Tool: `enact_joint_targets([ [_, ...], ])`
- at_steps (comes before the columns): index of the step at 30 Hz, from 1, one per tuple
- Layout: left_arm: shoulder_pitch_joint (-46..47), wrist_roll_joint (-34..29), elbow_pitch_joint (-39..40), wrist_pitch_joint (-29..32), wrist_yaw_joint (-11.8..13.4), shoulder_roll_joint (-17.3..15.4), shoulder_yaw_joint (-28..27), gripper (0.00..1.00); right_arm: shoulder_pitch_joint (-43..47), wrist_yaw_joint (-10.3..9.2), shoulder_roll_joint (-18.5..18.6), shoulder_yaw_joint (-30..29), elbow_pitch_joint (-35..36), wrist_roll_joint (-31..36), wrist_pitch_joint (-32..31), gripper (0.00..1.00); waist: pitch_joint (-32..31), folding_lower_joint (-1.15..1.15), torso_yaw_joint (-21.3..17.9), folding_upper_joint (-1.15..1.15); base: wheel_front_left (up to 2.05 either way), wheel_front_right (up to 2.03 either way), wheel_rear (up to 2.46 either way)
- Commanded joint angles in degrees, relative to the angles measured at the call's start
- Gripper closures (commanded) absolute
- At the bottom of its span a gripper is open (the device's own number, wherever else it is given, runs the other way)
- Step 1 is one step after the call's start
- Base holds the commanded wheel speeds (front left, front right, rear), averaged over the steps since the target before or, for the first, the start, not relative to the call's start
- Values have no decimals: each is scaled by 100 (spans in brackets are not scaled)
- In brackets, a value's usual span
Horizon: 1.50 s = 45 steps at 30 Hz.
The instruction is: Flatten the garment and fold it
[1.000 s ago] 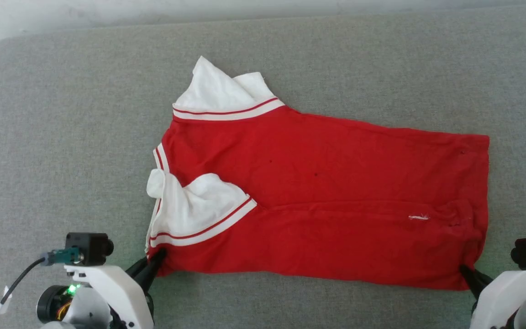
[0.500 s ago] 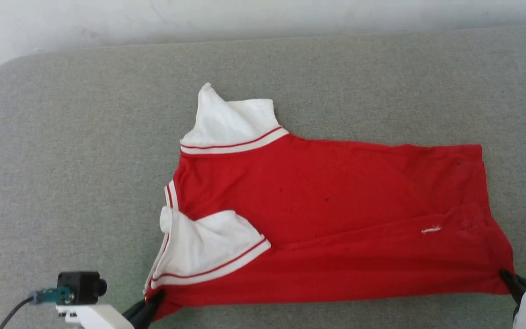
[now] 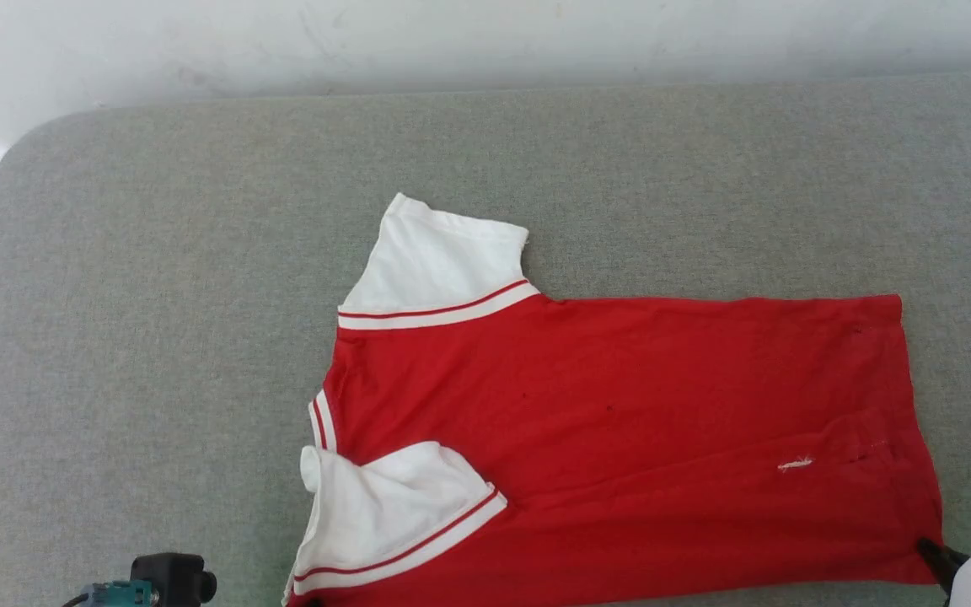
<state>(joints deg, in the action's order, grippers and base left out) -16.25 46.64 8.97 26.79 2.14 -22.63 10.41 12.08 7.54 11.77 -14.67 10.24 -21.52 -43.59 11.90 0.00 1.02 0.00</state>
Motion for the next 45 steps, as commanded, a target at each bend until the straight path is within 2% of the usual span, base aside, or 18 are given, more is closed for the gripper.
enact_joint_targets([
  [1,48,26,-82,-8,-6,21,-14,100,45,-5,25,20,-62,39,39,100,-4,0,1,0,0,0,0],
  [6,238,-15,-340,-195,-57,102,-13,100,-13,-5,-46,148,-319,38,162,100,-26,0,-10,0,0,0,0],
  [7,291,-39,-383,-270,-65,128,-22,91,-36,-5,-62,162,-363,50,211,100,-33,0,-12,0,0,0,0],
  [8,345,-53,-430,-349,-73,163,-33,28,-66,-5,-80,169,-400,61,290,58,-41,0,-15,0,0,0,0],
  [9,386,-57,-482,-387,-90,188,-24,6,-90,-5,-103,170,-452,72,346,4,-51,0,-18,0,0,0,0],
  [10,414,-55,-529,-400,-112,202,-6,0,-101,-5,-106,197,-500,84,373,0,-62,0,-21,0,0,0,0],
  [16,418,23,-607,-421,-142,237,-11,0,-136,-5,-111,262,-579,49,510,0,-120,0,-49,0,0,0,0],
  [22,174,139,-231,-785,-26,259,-390,0,-52,-5,-128,105,-221,-32,670,0,-193,0,-75,0,0,0,0],
  [28,404,-447,551,-2055,272,293,-1077,0,-267,-5,-393,-141,475,317,1572,0,-85,0,-101,0,0,0,0],
  [32,966,-1048,830,-2837,353,300,-1174,0,-559,-5,-496,27,723,614,2294,0,59,0,-153,0,0,0,0],
  [35,1520,-1403,842,-3108,357,269,-1049,0,-781,-5,-567,154,832,813,2676,0,163,0,-181,0,0,0,0],
  [39,2408,-1808,600,-2822,200,20,-623,0,-963,-5,-648,354,884,990,2878,0,331,0,-214,0,0,0,0],
  [45,4073,-2140,-70,-1946,-228,-334,-10,0,-1132,-5,-739,635,892,1070,3002,0,731,0,-308,0,0,0,0],
])
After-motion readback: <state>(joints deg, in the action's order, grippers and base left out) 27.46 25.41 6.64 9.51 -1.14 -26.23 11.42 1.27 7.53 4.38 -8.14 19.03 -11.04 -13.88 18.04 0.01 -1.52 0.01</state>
